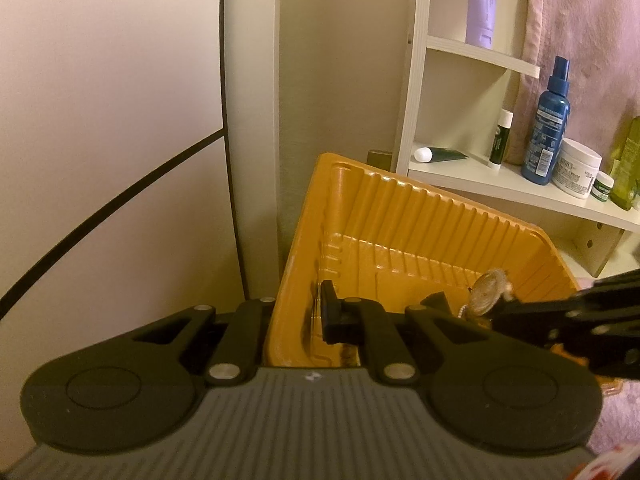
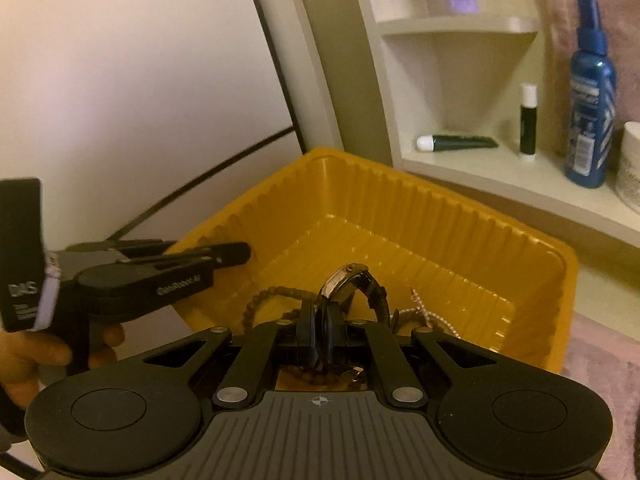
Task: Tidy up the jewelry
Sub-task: 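Carry the black watch into the orange tray and open the right tool, then return the right tool to the pile and grasp the long dark bead strand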
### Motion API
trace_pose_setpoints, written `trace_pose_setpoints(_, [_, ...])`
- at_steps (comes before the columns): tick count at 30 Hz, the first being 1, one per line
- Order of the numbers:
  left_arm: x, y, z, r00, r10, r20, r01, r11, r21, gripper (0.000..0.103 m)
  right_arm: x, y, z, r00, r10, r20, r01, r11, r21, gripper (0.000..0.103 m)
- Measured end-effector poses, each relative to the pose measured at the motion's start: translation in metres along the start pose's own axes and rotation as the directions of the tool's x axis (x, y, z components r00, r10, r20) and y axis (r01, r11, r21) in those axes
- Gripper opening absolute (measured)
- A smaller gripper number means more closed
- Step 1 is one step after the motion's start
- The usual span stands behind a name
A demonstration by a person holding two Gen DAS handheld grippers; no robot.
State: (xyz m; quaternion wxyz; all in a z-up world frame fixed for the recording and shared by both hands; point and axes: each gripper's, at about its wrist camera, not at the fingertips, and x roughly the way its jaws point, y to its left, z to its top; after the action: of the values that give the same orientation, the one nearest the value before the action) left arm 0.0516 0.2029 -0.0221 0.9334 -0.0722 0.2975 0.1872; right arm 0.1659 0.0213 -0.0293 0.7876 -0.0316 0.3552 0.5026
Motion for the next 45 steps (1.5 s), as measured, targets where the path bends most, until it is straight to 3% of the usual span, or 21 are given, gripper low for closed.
trace_pose_setpoints(7, [0.002, 0.000, 0.001, 1.000, 0.004, -0.006, -0.004, 1.000, -0.007, 0.008, 0.003, -0.012, -0.001, 1.000, -0.020, -0.007, 0.020, 0.999, 0.049, 0.007])
trace_pose_setpoints(9, [0.002, 0.000, 0.001, 1.000, 0.004, -0.006, -0.004, 1.000, -0.007, 0.008, 0.000, -0.014, -0.001, 1.000, -0.026, -0.010, 0.027, 0.998, 0.060, 0.013])
trace_pose_setpoints(12, [0.003, 0.000, 0.002, 1.000, 0.004, -0.009, -0.004, 1.000, -0.009, 0.008, -0.011, -0.015, -0.002, 1.000, -0.015, 0.028, 0.013, 0.998, 0.065, 0.044])
trace_pose_setpoints(14, [0.004, 0.000, 0.001, 1.000, 0.006, -0.012, -0.006, 1.000, -0.012, 0.008, -0.020, -0.015, -0.002, 0.998, -0.021, 0.052, 0.017, 0.998, 0.065, 0.052])
trace_pose_setpoints(20, [0.005, -0.001, 0.001, 1.000, 0.005, -0.012, -0.005, 1.000, -0.009, 0.008, -0.046, -0.023, -0.011, 0.997, -0.046, 0.062, 0.039, 0.994, 0.102, 0.053])
trace_pose_setpoints(28, [0.006, -0.001, 0.001, 1.000, 0.006, -0.012, -0.006, 1.000, -0.016, 0.008, -0.096, -0.053, -0.042, 0.988, -0.150, 0.045, 0.139, 0.974, 0.180, 0.055])
trace_pose_setpoints(38, [0.005, -0.002, 0.001, 1.000, 0.013, -0.011, -0.013, 1.000, -0.011, 0.008, -0.165, -0.108, -0.083, 0.929, -0.369, -0.027, 0.361, 0.887, 0.288, 0.059])
trace_pose_setpoints(45, [0.006, -0.002, 0.001, 1.000, 0.017, -0.013, -0.017, 1.000, -0.006, 0.008, -0.188, -0.136, -0.100, 0.880, -0.469, -0.074, 0.468, 0.830, 0.305, 0.069])
